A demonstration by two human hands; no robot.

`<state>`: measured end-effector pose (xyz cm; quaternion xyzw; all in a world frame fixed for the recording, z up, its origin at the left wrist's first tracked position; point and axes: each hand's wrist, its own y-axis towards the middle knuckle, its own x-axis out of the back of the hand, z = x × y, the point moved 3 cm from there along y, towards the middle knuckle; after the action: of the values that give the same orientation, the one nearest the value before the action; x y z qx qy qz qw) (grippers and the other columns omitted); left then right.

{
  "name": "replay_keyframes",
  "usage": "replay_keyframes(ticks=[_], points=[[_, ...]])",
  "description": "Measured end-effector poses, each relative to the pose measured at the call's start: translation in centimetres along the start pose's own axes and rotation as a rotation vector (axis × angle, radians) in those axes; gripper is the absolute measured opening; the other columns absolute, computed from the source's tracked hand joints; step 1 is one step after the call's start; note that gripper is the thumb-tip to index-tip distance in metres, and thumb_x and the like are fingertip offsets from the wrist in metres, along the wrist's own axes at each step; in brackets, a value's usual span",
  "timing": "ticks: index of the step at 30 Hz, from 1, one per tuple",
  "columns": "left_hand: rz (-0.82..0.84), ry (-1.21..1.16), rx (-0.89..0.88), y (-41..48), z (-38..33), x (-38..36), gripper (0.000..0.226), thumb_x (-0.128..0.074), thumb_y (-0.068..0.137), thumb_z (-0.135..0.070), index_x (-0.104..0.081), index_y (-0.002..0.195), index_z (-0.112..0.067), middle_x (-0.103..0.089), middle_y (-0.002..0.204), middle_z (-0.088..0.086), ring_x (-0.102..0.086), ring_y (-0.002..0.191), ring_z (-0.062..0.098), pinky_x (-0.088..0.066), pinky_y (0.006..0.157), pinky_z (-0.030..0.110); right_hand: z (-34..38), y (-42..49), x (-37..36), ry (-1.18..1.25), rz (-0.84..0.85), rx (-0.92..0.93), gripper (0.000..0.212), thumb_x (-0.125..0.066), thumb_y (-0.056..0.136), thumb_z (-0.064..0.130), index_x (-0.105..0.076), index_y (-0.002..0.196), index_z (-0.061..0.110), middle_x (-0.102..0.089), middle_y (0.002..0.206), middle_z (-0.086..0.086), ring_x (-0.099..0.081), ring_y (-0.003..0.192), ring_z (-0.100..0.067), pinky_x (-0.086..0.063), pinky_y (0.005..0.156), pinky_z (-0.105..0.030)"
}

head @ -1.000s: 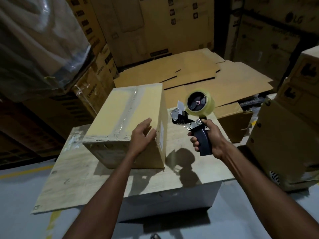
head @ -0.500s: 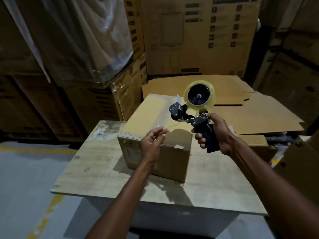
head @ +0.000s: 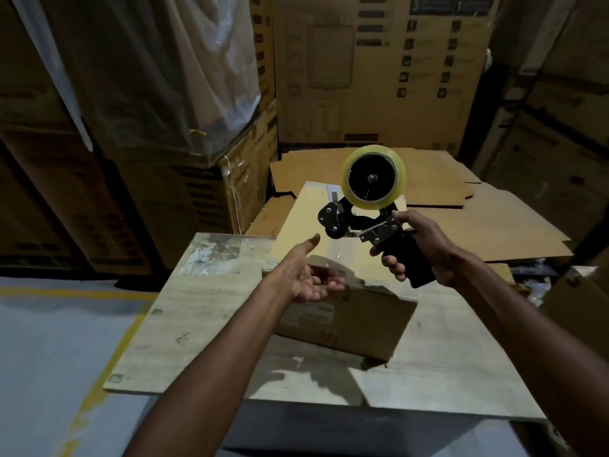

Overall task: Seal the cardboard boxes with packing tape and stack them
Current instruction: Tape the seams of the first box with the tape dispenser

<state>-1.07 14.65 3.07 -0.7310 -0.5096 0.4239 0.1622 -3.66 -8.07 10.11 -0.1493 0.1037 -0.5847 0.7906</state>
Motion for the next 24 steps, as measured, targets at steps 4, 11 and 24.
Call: replay_keyframes(ticks=[4,11,24], points=[[0.049,-0.133,0.032,0.6,0.3,0.5,0.071,-0.068,0.088,-0.060,-0.070,0.094,0.011,-0.073,0.095,0.024,-0.075,0.076,0.037,-0.060,0.057,0.032,0.2,1.3,-0.9,-0.016,0.019,0.008,0.086,-0.035,0.098,0.067,-0.066,0.112,-0.012,-0.052,0.074,-0.015,-0.046,0.059,-0.026,-0.040,0.058,-0.036],[-0.036,-0.193,-0.167,0.4,-1.3,2.4,0.018,-0.062,0.097,-0.011,-0.067,0.081,-0.003,-0.065,0.067,0.008,-0.060,0.056,0.015,-0.046,0.043,0.019,-0.2,2.5,-2.0,-0.064,0.093,0.029,0.085,-0.034,0.098,0.067,-0.063,0.110,-0.012,-0.053,0.077,-0.016,-0.047,0.061,-0.025,-0.042,0.059,-0.036],[-0.514,0.259,-0.512,0.1,-3.9,6.6,0.026,-0.068,0.085,0.005,-0.057,0.066,-0.010,-0.054,0.052,0.004,-0.042,0.039,0.011,-0.028,0.036,0.015,-1.5,2.9,-4.7,-0.092,0.113,0.059,0.050,-0.032,0.103,0.060,-0.053,0.130,0.023,-0.057,0.077,-0.016,-0.050,0.061,-0.024,-0.046,0.057,-0.032]])
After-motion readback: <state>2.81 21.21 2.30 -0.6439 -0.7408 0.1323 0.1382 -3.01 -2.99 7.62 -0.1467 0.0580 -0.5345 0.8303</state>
